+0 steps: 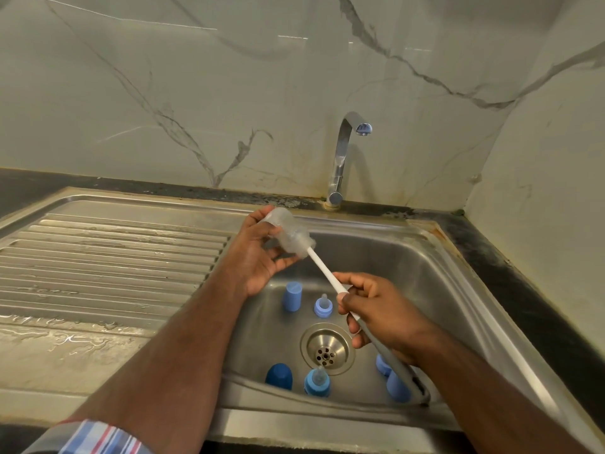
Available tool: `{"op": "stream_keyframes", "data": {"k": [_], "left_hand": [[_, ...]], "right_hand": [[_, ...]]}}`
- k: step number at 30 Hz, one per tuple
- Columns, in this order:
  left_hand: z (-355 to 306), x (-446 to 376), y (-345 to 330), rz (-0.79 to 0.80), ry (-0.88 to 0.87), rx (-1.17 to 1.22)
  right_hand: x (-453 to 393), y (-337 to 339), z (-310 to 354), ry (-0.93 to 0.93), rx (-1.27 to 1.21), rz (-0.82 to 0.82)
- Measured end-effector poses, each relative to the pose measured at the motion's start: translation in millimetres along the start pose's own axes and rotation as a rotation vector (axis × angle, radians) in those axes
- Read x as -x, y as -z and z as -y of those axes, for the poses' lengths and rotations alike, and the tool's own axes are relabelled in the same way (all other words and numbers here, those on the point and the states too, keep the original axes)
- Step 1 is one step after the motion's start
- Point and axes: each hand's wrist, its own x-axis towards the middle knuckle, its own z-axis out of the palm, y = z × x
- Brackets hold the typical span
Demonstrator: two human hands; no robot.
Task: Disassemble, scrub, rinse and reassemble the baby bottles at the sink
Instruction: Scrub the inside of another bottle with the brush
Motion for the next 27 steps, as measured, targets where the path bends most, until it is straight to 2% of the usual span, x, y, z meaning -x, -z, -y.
{"op": "stream_keyframes", "data": {"k": [3,9,13,16,19,21,24,26,27], "left_hand": [[1.5,1.9,-1.7,-0.043,0.060,-0.106],[3.3,-1.7,-1.8,-0.096,-0.014,-0.049],[3.3,-1.0,-2.3,-0.108,0.007,-0.035],[2.2,-0.7,-3.4,-0.099,0.008,-0.027],[-1.3,-0.5,-1.1,-0.088,0.006,-0.004],[-1.3,-0.1,-2.2,-0.076,0.011,-0.021],[2.3,1.0,-5.2,-0.071,0.009,-0.041],[3.0,0.4,-5.3,-0.073,0.005,-0.030],[2.7,-0.2,-4.6,-0.076,0.001,-0.018]], "right_hand": [[0.0,0.4,0.8,0.019,0.019,-0.020],[6.5,0.6,4.8,-0.019,0.051,0.102],[4.9,0.0,5.3,-0.005,0.226,0.008],[4.9,-6.8,3.5,-0.009,0.058,-0.029],[7.0,-7.9,6.7,-0.021,-0.069,0.046],[6.5,-4.2,7.6,-0.026,0.045,0.052],[4.8,-4.5,6.3,-0.003,0.307,-0.022],[5.2,-10.1,5.2,0.037,0.362,-0.078],[5.9,-12.8,4.8,0.041,0.315,-0.084]]}}
